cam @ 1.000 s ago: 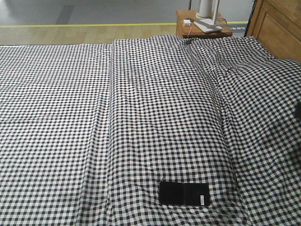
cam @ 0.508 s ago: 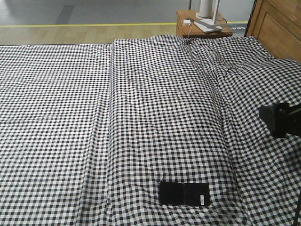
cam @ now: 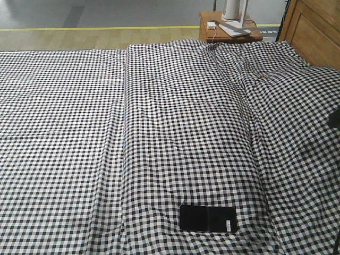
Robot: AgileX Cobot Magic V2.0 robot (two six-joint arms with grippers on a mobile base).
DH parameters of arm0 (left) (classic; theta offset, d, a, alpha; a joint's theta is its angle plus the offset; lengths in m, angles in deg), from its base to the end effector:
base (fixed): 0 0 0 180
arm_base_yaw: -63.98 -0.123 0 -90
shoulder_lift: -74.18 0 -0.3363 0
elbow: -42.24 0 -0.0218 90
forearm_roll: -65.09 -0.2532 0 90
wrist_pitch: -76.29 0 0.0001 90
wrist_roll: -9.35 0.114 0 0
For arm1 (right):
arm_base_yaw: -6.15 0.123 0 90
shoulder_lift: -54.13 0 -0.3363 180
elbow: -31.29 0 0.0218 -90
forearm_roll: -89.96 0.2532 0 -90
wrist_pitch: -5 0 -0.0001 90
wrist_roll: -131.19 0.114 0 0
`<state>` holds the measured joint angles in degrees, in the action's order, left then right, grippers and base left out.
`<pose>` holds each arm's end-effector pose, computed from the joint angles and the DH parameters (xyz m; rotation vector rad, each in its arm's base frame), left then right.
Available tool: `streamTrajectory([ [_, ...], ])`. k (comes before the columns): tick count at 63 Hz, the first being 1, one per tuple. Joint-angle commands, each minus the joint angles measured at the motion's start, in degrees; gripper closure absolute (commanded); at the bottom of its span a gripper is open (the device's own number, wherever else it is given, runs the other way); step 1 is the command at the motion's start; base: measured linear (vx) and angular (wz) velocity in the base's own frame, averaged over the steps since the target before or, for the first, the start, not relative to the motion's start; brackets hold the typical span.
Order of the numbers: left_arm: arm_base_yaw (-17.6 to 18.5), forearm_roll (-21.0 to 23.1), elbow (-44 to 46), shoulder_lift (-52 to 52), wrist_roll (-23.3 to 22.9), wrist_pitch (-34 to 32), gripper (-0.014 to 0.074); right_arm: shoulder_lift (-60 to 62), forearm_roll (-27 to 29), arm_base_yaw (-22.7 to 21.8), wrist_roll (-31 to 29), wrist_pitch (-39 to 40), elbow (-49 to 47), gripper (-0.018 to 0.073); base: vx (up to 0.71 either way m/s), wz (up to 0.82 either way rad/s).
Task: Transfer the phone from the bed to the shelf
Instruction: 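Move the right gripper down toward the black phone on the bed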
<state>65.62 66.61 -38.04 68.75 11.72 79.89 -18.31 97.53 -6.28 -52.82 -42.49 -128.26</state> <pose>0.0300 -0.0011 0.1968 0.0352 1.5583 -0.0121 0.2223 -0.0376 0.3655 0.2451 2.4280 0.0310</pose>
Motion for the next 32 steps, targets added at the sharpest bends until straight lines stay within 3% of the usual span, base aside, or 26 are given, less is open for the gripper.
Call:
streamTrajectory([
  [1,0.28,0.6,1.45,0.39,-0.5,-4.0,0.0595,-2.67,5.41,-5.15,-4.97,0.06,-2.72,-0.0125,0.0,0.0],
  [14,0.28,0.6,1.45,0.39,-0.5,-4.0,0.0595,-14.16,22.07,-14.79,-20.82,0.04,-2.72,-0.0115,0.0,0.0],
  [21,0.28,0.6,1.45,0.39,-0.5,-4.0,0.0595,-21.22,29.69,-17.03,-29.9,-0.5,-2.72,-0.0111,0.0,0.0],
  [32,0.28,0.6,1.45,0.39,-0.5,-4.0,0.0595,-33.39,37.22,-17.64,-41.08,-3.25,-2.72,-0.0106,0.0,0.0],
])
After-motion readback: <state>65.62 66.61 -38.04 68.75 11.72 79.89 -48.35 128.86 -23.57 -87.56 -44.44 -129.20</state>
